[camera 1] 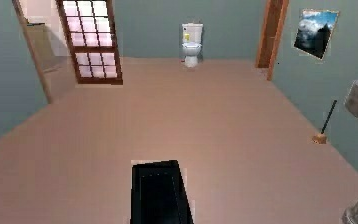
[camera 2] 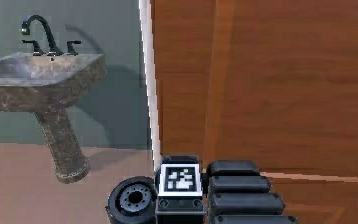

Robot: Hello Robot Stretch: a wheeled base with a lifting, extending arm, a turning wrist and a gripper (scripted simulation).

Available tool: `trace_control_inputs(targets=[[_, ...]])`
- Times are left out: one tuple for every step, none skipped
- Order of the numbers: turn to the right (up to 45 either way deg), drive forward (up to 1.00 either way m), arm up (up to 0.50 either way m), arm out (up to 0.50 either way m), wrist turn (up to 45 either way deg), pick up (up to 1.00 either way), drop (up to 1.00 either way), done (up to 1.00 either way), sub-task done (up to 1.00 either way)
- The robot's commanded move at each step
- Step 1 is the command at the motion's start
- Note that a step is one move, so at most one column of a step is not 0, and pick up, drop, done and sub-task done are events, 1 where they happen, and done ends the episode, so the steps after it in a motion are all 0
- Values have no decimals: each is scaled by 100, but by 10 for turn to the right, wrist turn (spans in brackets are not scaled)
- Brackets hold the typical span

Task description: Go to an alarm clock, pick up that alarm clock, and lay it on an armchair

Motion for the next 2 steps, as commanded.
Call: trace_control_inputs(targets=[[120, 0, 0, 0, 0, 0, 0, 0, 0], [0, 20, 0, 0, 0, 0, 0, 0, 0]])
